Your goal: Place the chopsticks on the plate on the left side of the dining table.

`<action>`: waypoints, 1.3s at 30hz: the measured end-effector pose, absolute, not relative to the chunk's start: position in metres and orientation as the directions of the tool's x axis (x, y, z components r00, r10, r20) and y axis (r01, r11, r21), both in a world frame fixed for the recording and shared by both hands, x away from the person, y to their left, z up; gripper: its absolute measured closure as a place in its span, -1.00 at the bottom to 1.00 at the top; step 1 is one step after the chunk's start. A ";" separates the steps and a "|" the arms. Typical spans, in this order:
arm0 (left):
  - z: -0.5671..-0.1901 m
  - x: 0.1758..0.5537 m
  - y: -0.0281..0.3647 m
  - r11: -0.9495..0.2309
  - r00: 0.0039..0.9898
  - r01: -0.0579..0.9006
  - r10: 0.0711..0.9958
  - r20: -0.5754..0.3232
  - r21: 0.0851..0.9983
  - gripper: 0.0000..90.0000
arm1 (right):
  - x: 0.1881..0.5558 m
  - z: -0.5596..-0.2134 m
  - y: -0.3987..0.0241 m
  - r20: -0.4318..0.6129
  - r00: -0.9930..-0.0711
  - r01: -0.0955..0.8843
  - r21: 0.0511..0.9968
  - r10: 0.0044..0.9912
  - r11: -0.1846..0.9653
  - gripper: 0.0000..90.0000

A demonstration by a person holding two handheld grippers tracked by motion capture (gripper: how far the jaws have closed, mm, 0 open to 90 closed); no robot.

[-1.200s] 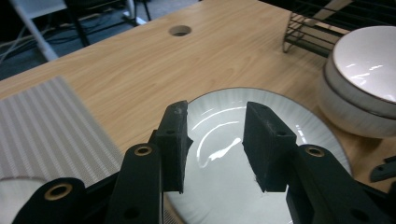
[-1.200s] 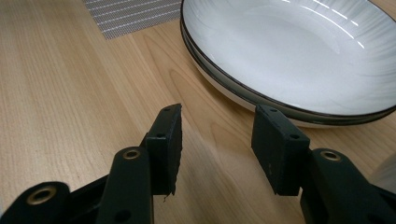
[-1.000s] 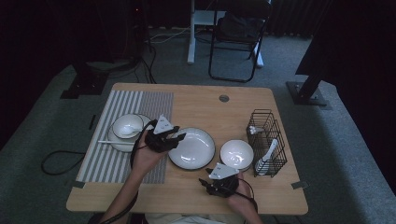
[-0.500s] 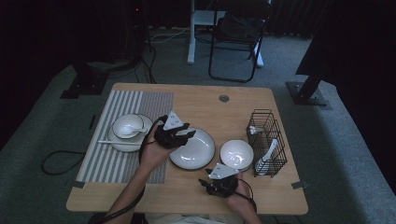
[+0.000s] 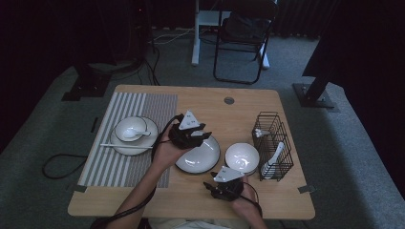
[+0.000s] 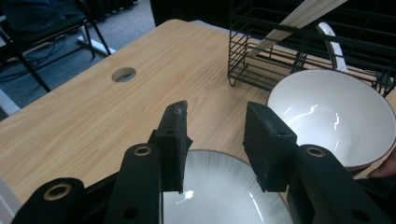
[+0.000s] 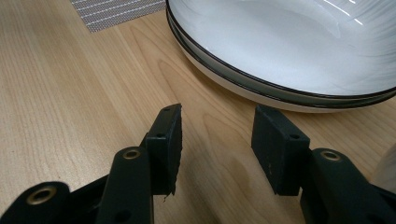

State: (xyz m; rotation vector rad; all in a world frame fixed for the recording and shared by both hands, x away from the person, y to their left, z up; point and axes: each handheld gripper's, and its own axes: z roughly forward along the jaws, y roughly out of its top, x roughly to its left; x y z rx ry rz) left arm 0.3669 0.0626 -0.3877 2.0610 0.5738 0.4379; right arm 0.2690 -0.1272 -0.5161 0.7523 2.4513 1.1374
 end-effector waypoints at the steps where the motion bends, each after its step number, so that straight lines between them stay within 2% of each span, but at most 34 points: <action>1: -0.387 0.367 0.060 -0.468 0.831 0.222 0.549 0.085 0.856 0.36 | 0.269 -0.517 -0.127 -0.076 -0.803 0.324 0.777 0.590 0.541 0.17; 28: -0.369 0.369 0.007 -0.507 0.892 0.138 0.438 0.117 0.851 0.36 | 0.267 -0.518 -0.128 -0.065 -0.806 0.329 0.777 0.589 0.537 0.16; 39: -0.360 0.379 -0.017 -0.491 0.919 0.134 0.388 0.078 0.861 0.37 | 0.265 -0.519 -0.131 -0.065 -0.803 0.332 0.778 0.593 0.534 0.16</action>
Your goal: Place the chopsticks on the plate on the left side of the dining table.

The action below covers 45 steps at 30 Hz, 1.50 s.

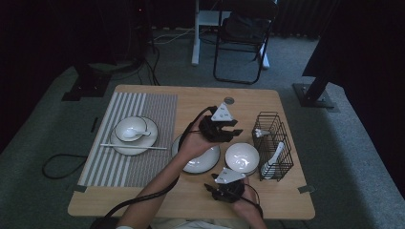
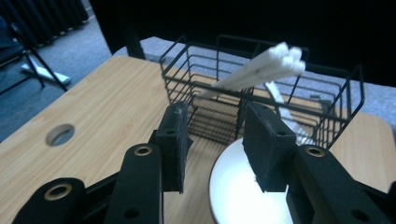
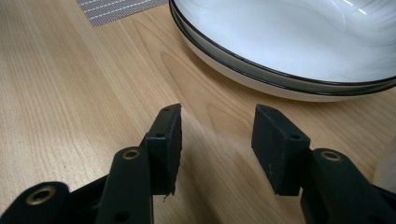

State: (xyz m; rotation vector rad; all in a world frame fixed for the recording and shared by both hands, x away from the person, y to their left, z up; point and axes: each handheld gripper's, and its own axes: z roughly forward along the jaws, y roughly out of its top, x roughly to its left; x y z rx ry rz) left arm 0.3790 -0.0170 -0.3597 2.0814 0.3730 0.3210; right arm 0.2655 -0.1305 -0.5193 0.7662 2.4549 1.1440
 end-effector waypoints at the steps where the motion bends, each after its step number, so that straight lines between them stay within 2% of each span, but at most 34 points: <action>1: -0.359 0.380 -0.020 -0.495 0.920 0.130 0.384 0.082 0.859 0.37 | 0.266 -0.519 -0.131 -0.062 -0.802 0.335 0.778 0.595 0.532 0.16; 27: -0.349 0.378 -0.056 -0.517 0.942 0.088 0.322 0.098 0.852 0.39 | 0.266 -0.523 -0.133 -0.056 -0.800 0.344 0.772 0.597 0.534 0.16; 33: -0.348 0.380 -0.058 -0.521 0.935 0.090 0.338 0.108 0.849 0.45 | 0.266 -0.523 -0.133 -0.062 -0.803 0.339 0.771 0.592 0.539 0.16; 40: -0.349 0.386 -0.060 -0.518 0.922 0.112 0.373 0.106 0.848 0.64 | 0.265 -0.524 -0.132 -0.053 -0.801 0.346 0.771 0.596 0.534 0.16; 45: -0.351 0.391 -0.068 -0.529 0.916 0.125 0.387 0.107 0.839 0.71 | 0.265 -0.523 -0.133 -0.049 -0.800 0.348 0.773 0.598 0.530 0.16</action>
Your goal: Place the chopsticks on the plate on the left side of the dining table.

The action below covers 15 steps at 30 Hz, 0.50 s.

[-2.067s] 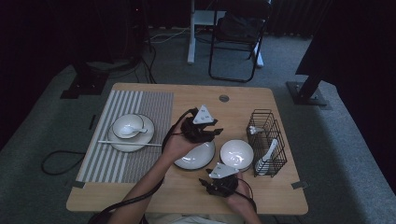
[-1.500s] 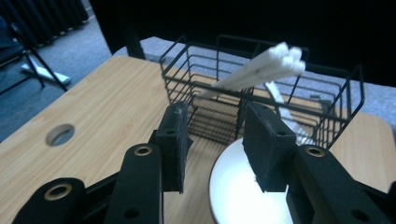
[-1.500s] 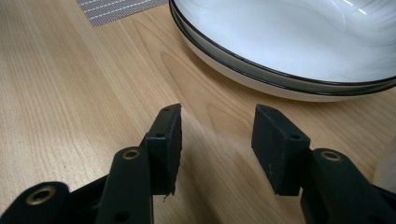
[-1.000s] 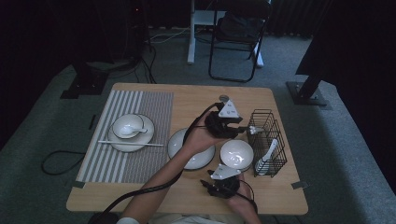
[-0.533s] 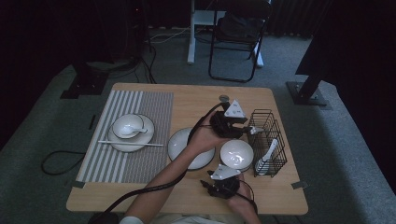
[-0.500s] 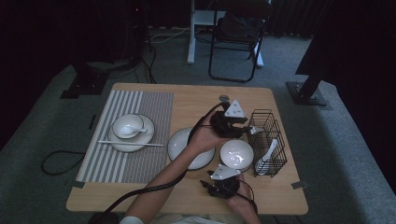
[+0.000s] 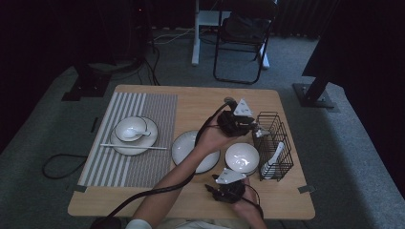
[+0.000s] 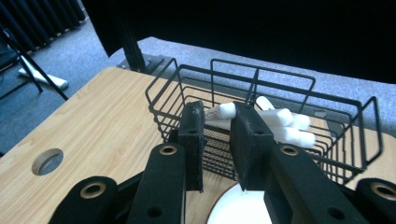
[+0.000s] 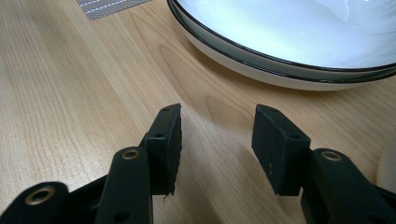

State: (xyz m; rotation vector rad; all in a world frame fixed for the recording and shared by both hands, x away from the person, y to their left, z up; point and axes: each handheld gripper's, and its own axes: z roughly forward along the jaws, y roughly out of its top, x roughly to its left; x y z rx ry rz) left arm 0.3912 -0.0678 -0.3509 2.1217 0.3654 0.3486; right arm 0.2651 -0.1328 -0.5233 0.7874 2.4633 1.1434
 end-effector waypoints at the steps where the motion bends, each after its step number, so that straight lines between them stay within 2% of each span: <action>1: -0.352 0.392 -0.070 -0.530 0.914 0.128 0.390 0.107 0.838 0.71 | 0.265 -0.523 -0.133 -0.049 -0.799 0.350 0.773 0.599 0.529 0.16; 15: -0.364 0.409 -0.083 -0.544 0.907 0.194 0.416 0.061 0.816 0.68 | 0.265 -0.524 -0.134 -0.042 -0.798 0.355 0.773 0.601 0.525 0.15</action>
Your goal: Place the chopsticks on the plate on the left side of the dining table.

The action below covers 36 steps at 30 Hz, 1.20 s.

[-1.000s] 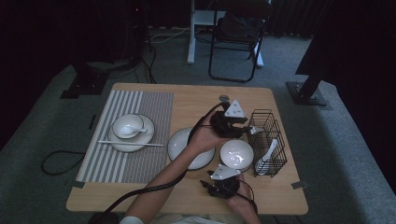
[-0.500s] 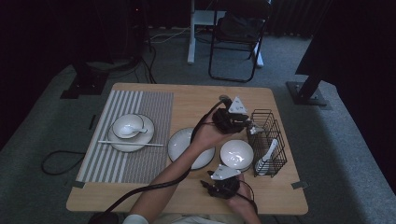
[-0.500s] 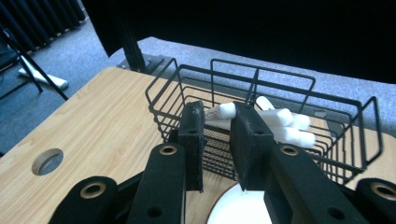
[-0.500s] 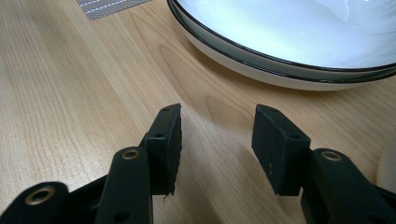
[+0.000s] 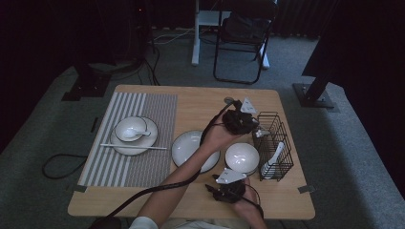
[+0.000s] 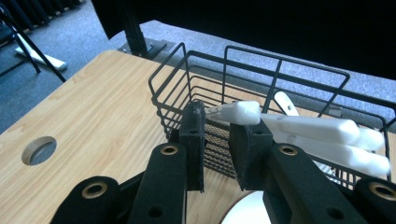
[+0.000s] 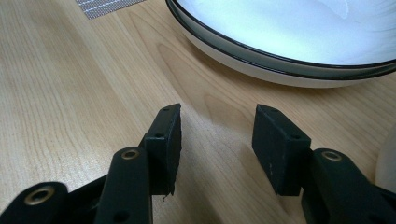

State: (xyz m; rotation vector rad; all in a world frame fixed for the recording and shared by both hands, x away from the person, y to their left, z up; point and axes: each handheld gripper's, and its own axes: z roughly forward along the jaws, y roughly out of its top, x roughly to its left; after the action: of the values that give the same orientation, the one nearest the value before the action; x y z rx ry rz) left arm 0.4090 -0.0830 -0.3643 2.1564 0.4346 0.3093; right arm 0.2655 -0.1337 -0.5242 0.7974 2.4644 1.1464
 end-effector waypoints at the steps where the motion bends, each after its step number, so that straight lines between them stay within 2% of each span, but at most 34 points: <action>1: -0.364 0.409 -0.083 -0.544 0.907 0.194 0.416 0.061 0.816 0.67 | 0.265 -0.524 -0.134 -0.042 -0.798 0.355 0.773 0.601 0.525 0.15; 11: -0.367 0.414 -0.091 -0.547 0.903 0.208 0.426 0.056 0.811 0.67 | 0.266 -0.525 -0.134 -0.042 -0.798 0.354 0.774 0.601 0.524 0.15; 21: -0.372 0.416 -0.098 -0.559 0.900 0.207 0.431 0.068 0.803 0.82 | 0.266 -0.525 -0.136 -0.042 -0.795 0.356 0.776 0.606 0.521 0.15; 36: -0.369 0.411 -0.096 -0.561 0.896 0.175 0.432 0.106 0.809 0.87 | 0.266 -0.525 -0.137 -0.043 -0.792 0.358 0.775 0.609 0.520 0.15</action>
State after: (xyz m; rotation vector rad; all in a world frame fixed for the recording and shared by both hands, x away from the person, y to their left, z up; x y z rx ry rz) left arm 0.4105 -0.0962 -0.3687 2.1686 0.4333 0.3682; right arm 0.2658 -0.1369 -0.5247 0.8073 2.4544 1.1465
